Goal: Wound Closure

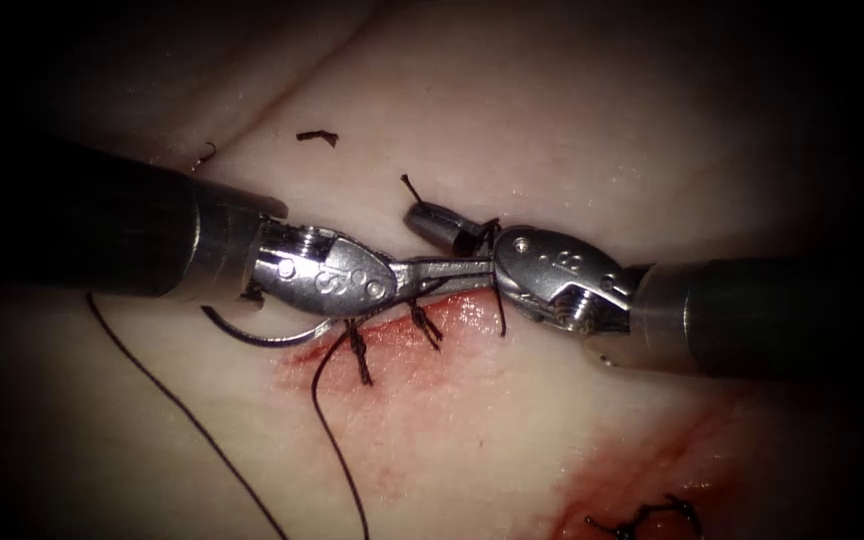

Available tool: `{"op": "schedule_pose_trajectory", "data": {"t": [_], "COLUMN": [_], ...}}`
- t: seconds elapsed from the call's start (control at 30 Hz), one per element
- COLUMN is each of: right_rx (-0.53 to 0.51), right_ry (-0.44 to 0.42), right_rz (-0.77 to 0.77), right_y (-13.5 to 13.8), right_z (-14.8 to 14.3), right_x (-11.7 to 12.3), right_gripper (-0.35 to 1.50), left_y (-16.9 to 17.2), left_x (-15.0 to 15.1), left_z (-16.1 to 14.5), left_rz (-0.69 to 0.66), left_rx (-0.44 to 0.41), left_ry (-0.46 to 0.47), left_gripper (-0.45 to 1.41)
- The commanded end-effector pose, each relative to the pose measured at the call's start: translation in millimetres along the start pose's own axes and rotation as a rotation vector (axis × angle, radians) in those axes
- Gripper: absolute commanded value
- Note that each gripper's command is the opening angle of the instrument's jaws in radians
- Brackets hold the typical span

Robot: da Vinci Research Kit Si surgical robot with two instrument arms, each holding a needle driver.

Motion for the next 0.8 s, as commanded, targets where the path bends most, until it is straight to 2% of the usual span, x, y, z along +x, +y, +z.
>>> {"op": "schedule_pose_trajectory", "data": {"t": [0.03, 0.13, 0.27, 0.33, 0.5, 0.6, 0.8], "right_rx": [-0.014, -0.034, -0.036, -0.013, -0.009, -0.004, -0.011], "right_ry": [0.01, 0.014, 0.043, 0.053, 0.046, 0.049, 0.072], "right_rz": [0.003, -0.017, -0.08, -0.183, -0.473, -0.57, -0.604], "right_y": [-0.5, -0.5, -1.3, -1.7, -2.5, -3.2, -4.2], "right_z": [-0.8, -1.7, -2.5, -2.9, -3.4, -3.7, -4.9], "right_x": [-0.4, -0.9, -3.3, -4.1, -3.5, -3.3, -2.0], "right_gripper": [-0.35, -0.35, -0.35, -0.35, -0.35, -0.35, -0.35], "left_y": [1.1, 2.1, 3.2, 2.9, 2.6, 2.5, 1.0], "left_x": [-0.4, -0.5, -1.2, -1.4, -1.4, -1.4, -2.4], "left_z": [0.6, 0.3, -0.3, -0.9, -1.0, -1.0, -1.3], "left_rz": [-0.009, -0.02, -0.026, -0.033, -0.038, -0.039, -0.046], "left_rx": [0.003, 0.008, 0.008, 0.008, 0.011, 0.012, 0.017], "left_ry": [-0.003, -0.006, -0.006, -0.008, -0.013, -0.014, -0.022], "left_gripper": [-0.45, -0.45, -0.45, -0.45, -0.45, -0.45, -0.45]}}
